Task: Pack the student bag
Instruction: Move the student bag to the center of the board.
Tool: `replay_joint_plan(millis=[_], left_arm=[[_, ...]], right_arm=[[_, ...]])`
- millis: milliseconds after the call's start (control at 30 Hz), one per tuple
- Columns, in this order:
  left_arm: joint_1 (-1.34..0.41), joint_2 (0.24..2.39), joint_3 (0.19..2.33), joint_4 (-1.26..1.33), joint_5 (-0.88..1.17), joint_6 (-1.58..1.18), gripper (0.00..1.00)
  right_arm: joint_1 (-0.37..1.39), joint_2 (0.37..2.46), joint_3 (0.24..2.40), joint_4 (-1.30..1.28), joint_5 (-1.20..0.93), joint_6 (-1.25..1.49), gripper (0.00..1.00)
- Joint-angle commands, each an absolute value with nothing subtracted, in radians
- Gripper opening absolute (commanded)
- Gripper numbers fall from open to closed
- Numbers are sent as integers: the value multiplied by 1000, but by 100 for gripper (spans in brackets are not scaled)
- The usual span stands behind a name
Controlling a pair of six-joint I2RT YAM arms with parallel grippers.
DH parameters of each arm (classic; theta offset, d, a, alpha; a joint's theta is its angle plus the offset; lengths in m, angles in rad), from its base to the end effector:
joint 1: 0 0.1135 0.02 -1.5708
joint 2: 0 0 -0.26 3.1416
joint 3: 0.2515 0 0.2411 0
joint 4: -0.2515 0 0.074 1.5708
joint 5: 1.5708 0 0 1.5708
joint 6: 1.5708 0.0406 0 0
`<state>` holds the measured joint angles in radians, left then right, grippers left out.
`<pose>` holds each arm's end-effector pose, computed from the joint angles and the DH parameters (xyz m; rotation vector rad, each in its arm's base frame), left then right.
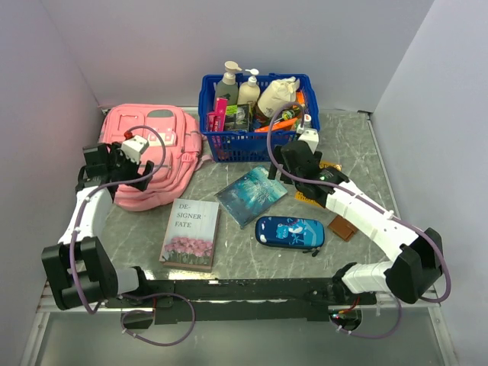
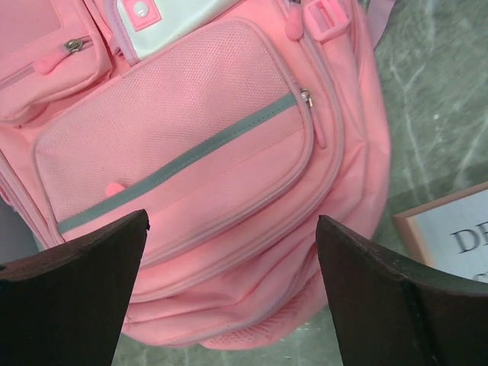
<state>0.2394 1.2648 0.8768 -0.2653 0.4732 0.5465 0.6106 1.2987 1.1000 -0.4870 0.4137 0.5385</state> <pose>0.2647 0.0456 0.2617 0.5760 2.0644 -0.0716 0.2363 0.1454 0.3063 0.1384 2.1905 0.1777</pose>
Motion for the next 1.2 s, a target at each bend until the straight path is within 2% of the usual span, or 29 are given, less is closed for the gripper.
replay_joint_plan(millis=[0, 100, 167, 567, 667, 800, 967, 1133, 1167], left_arm=[[247, 1325, 910, -210, 451, 679, 96], [247, 1380, 960, -209, 408, 680, 99], [252, 1407, 979, -241, 396, 698, 95], [265, 1407, 891, -259, 384, 939, 96], [265, 1420, 856, -191, 332, 960, 99], [265, 1459, 805, -8, 247, 934, 99], [245, 1494, 741, 119, 212, 957, 90], [216, 1534, 673, 210, 184, 959, 70], [212, 1537, 673, 213, 186, 947, 63]], right_arm=[[638, 1276, 1160, -531, 527, 548, 98], [661, 1278, 1175, -561, 581, 532, 98], [670, 1256, 1157, -540, 587, 525, 98], [684, 1134, 1081, -474, 552, 468, 98], [686, 1129, 1080, -476, 552, 465, 99], [687, 1106, 1069, -466, 534, 459, 98], [687, 1055, 1035, -417, 492, 434, 98], [684, 1017, 1025, -405, 472, 417, 96], [686, 1012, 1023, -402, 469, 413, 96]])
